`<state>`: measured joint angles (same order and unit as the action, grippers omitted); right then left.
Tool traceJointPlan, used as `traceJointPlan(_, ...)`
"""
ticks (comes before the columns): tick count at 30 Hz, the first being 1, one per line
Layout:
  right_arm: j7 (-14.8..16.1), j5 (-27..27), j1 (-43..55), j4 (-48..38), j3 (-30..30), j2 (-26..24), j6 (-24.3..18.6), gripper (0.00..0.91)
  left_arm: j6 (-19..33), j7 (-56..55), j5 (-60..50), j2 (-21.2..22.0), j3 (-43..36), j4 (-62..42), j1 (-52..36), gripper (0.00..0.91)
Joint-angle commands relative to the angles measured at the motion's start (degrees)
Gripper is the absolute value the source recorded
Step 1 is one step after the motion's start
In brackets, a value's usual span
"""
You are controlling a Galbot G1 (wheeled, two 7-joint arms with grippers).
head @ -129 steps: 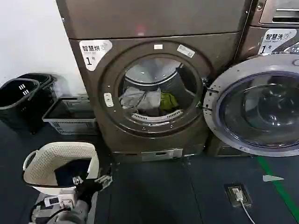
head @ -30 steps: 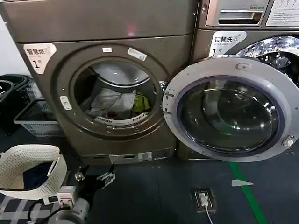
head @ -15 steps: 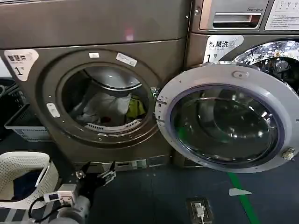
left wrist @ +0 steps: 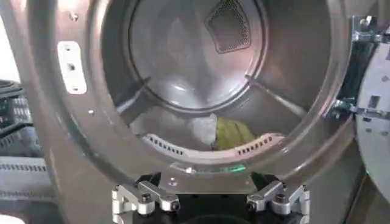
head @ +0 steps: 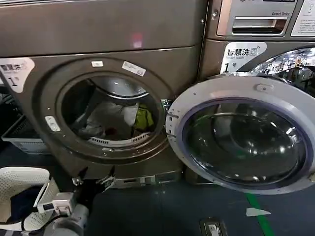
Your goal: Grasp the clothes from the dryer.
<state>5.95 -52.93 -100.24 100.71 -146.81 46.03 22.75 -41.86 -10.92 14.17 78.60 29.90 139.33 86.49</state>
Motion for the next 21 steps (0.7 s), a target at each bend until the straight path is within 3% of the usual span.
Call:
traceJointPlan(1,0.1,-0.1,0.1,0.1,0.0,0.0,0.2,0.907,0.1,0.0,-0.1,0.0,0.7,0.1,-0.2,0.907)
traceJointPlan(17,0.6,0.0,0.2,0.6,0.3,0.7,0.3,0.907,1.1,-0.2,-1.7,-0.2,1.2,0.1,-0.3,0.907)
traceJointPlan(21,1.0,0.1,-0.3,2.0,-0.5,1.3,1.4,0.907,5.5,0.6,-2.1,-0.5,0.9,-1.0,-2.2,0.907)
